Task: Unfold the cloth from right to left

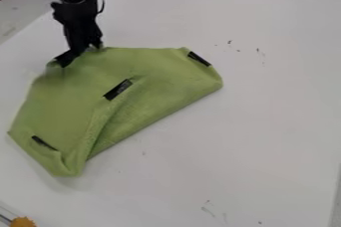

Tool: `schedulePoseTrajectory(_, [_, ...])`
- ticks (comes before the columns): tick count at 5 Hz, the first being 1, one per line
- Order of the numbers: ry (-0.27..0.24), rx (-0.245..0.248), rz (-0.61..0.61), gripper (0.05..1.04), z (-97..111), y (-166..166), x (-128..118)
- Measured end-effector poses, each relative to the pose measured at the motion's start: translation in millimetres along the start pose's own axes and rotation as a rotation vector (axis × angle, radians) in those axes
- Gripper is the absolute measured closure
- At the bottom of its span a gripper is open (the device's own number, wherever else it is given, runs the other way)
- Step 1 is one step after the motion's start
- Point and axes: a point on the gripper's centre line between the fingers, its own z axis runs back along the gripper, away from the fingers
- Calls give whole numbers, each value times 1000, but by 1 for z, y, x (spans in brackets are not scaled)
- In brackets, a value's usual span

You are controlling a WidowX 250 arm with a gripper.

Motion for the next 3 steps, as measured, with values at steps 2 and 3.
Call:
schedulePoseTrajectory(2, [-11,53,-35,449,10,30,7])
schedulePoseTrajectory(3, [-47,68,-33,167,35,35,12])
